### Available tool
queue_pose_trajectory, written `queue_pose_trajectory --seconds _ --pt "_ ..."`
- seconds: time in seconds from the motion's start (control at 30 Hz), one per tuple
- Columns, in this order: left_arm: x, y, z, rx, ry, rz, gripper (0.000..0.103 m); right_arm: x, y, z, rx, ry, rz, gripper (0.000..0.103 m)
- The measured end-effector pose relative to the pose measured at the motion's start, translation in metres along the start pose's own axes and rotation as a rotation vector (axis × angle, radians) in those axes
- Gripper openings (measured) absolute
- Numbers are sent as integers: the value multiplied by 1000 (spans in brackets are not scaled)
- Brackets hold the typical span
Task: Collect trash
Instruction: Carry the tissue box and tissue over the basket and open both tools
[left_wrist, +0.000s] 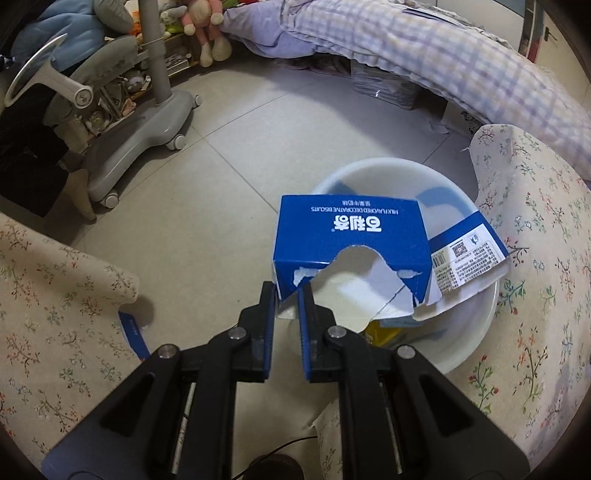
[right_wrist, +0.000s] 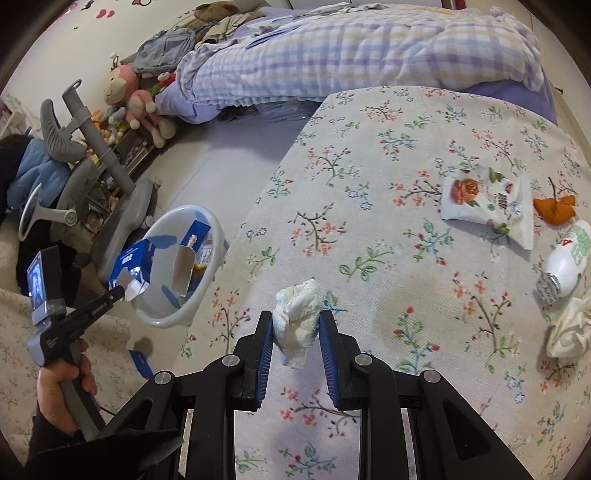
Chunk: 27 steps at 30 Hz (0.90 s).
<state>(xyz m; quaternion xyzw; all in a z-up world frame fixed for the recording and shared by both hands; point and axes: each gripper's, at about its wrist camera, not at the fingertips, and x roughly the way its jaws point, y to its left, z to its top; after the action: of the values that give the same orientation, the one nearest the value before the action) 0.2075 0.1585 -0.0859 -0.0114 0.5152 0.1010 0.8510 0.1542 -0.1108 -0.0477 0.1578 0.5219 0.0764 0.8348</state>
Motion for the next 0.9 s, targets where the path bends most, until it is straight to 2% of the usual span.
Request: queue_pose_trajectory --seconds 0.03,0.1,0.13,0.17,0.37,0.53,0.67,0.9 --pt "0 1 0 4 1 -5 19 2 3 1 -2 -2 4 26" --pt "-2 4 1 -3 0 -39 39 3 8 3 -10 -7 10 26" --pt "-5 7 1 -16 -11 -43 61 4 13 3 -17 -11 12 26" --pt "-7 10 2 -22 -22 -50 73 6 17 4 -24 -13 15 26" --pt "-19 24 1 -5 -37 -66 77 18 47 7 -42 -4 54 26" --pt "-27 35 -2 8 -68 -61 84 41 90 16 -93 28 98 26" --pt "-25 42 -3 32 -48 -56 85 62 115 23 -95 53 142 26" --pt "-22 56 -3 11 -21 -49 85 90 141 33 -84 82 151 26"
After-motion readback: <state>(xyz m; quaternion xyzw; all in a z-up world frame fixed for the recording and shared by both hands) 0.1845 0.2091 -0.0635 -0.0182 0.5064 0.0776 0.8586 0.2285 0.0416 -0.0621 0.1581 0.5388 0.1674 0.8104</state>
